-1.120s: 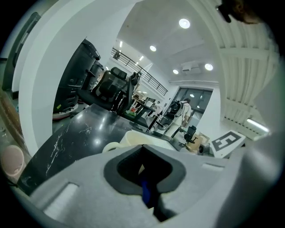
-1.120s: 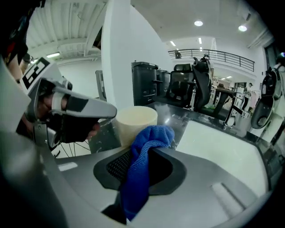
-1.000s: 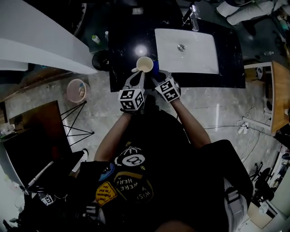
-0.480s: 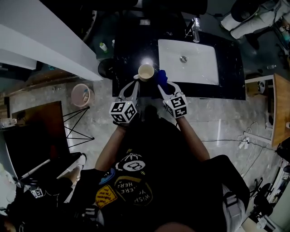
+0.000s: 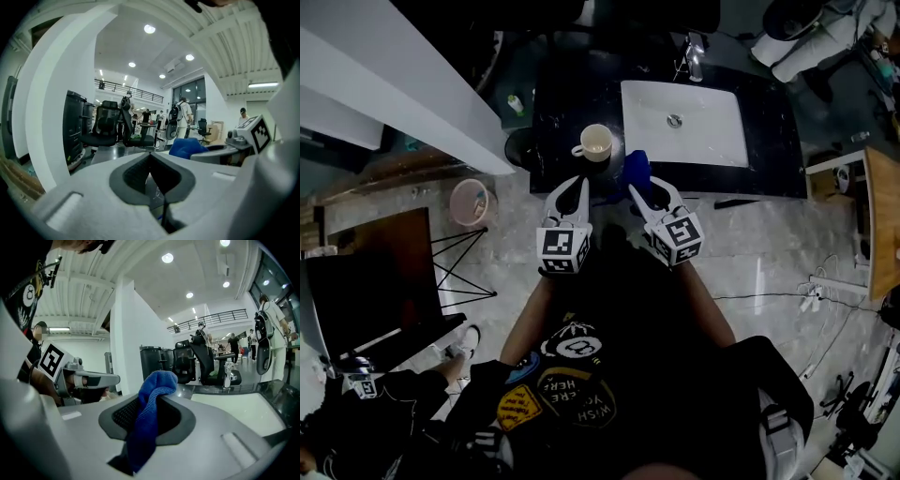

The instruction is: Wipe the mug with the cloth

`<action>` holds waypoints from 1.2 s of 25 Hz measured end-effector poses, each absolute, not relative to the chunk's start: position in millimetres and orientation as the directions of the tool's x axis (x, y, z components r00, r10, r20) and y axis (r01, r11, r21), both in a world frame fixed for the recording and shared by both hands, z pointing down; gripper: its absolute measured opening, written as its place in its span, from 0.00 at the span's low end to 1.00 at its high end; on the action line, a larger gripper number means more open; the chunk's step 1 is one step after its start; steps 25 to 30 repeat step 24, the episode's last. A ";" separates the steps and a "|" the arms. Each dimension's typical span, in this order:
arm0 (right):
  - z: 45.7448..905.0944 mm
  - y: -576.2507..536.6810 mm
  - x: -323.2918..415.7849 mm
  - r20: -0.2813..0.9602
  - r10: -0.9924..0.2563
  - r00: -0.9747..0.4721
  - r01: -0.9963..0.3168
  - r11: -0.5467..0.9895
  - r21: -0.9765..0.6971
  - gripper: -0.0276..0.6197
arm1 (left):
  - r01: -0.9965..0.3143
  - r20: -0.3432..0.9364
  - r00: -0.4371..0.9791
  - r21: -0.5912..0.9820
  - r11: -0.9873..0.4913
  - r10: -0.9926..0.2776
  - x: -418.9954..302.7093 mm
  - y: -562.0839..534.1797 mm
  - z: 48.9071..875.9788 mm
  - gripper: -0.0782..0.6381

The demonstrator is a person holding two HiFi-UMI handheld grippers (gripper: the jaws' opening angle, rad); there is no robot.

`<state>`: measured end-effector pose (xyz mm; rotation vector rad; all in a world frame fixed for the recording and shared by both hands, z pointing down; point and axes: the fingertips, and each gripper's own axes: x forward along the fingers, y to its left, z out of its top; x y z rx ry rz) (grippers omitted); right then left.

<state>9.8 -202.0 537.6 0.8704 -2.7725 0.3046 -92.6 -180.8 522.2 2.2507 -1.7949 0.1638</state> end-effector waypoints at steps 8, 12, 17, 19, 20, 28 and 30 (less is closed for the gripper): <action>493.1 -133.4 9.5 0.215 -0.603 -0.768 -0.636 0.757 -0.147 0.18 | -0.928 0.214 0.286 -0.182 -0.326 -0.934 -82.3 -114.7 463.6 0.12; 481.6 -90.9 1.1 0.216 -0.598 -0.771 -0.629 0.768 -0.121 0.18 | -0.940 0.218 0.309 -0.077 -0.332 -0.926 -88.0 -67.9 455.5 0.12; 484.9 -49.2 1.0 0.221 -0.598 -0.770 -0.634 0.757 -0.158 0.18 | -0.936 0.226 0.307 -0.105 -0.336 -0.925 -73.6 -30.4 461.0 0.12; 487.0 -40.4 -0.3 0.225 -0.587 -0.777 -0.624 0.764 -0.162 0.18 | -0.946 0.206 0.303 -0.058 -0.320 -0.931 -73.1 -26.9 460.0 0.12; 486.0 -37.8 -0.8 0.223 -0.582 -0.782 -0.618 0.769 -0.162 0.18 | -0.950 0.207 0.298 -0.032 -0.311 -0.932 -74.4 -26.3 459.6 0.12; 474.2 -29.5 -2.0 0.205 -0.561 -0.802 -0.593 0.790 -0.157 0.18 | -0.956 0.225 0.290 0.023 -0.293 -0.930 -76.9 -23.8 460.7 0.12; 474.2 -29.5 -2.0 0.205 -0.561 -0.802 -0.593 0.790 -0.157 0.18 | -0.956 0.225 0.290 0.023 -0.293 -0.930 -76.9 -23.8 460.7 0.12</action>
